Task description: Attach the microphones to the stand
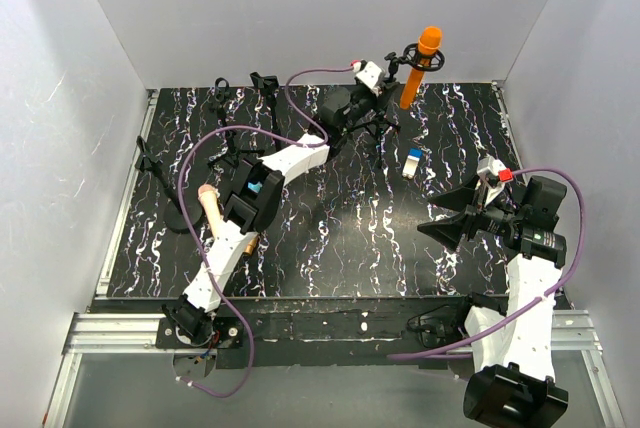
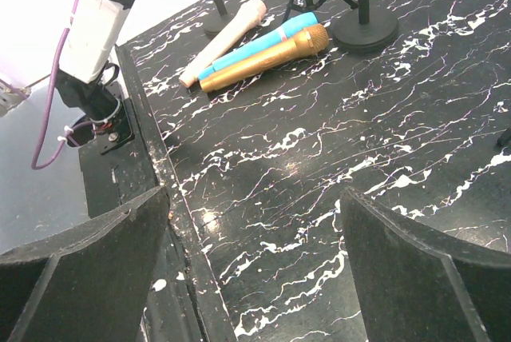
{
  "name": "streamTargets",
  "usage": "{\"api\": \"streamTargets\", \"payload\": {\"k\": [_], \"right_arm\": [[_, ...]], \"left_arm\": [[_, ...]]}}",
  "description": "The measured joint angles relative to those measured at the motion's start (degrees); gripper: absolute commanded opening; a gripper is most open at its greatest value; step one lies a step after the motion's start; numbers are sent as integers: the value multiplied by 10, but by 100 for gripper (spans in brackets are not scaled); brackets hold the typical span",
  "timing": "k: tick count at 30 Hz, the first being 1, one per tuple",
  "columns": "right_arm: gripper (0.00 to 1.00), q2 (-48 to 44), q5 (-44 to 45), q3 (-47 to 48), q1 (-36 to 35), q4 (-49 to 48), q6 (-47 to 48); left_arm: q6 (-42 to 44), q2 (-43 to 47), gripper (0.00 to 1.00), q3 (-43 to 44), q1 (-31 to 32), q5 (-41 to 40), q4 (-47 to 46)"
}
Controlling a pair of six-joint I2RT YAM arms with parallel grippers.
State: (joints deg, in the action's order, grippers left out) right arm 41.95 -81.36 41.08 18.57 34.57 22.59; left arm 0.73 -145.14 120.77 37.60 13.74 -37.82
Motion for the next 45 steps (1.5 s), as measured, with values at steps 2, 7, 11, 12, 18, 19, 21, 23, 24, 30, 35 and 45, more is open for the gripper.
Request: {"api": "streamTargets", "payload": {"k": [2,7,11,12,18,19,21,23,24,30,35,45], "right_arm": [[94,0,0,0,0,0,0],[94,0,0,0,0,0,1],[95,-2,0,0,0,0,2],[95,-2,1,0,0,0,2],[95,-4,1,0,0,0,3],[95,-4,2,0,0,0,3],[95,-4,2,0,0,0,4],[95,-4,2,0,0,0,4],[95,-4,2,0,0,0,4],[95,-8,2,0,0,0,8],[95,-10,3,0,0,0,10],[95,-12,7,0,0,0,16]], "left_arm": [[-3,5,13,-12,-2,-7,-9],[1,18,23,-38,-5,-16,-19],[8,21,27,-61,-8,-15,-10],[10,21,29,-67,-8,-16,-8],[16,26,57,-98,-7,-18,-1],[18,30,64,-103,-7,-19,-2],[19,42,73,-123,-7,-20,-2],[19,56,81,-144,-7,-24,-4],[19,64,84,-155,-7,-25,-4],[17,122,98,-225,-7,-34,-2],[11,176,98,-270,-7,-43,2],[-37,287,98,-319,-4,-47,120]]}}
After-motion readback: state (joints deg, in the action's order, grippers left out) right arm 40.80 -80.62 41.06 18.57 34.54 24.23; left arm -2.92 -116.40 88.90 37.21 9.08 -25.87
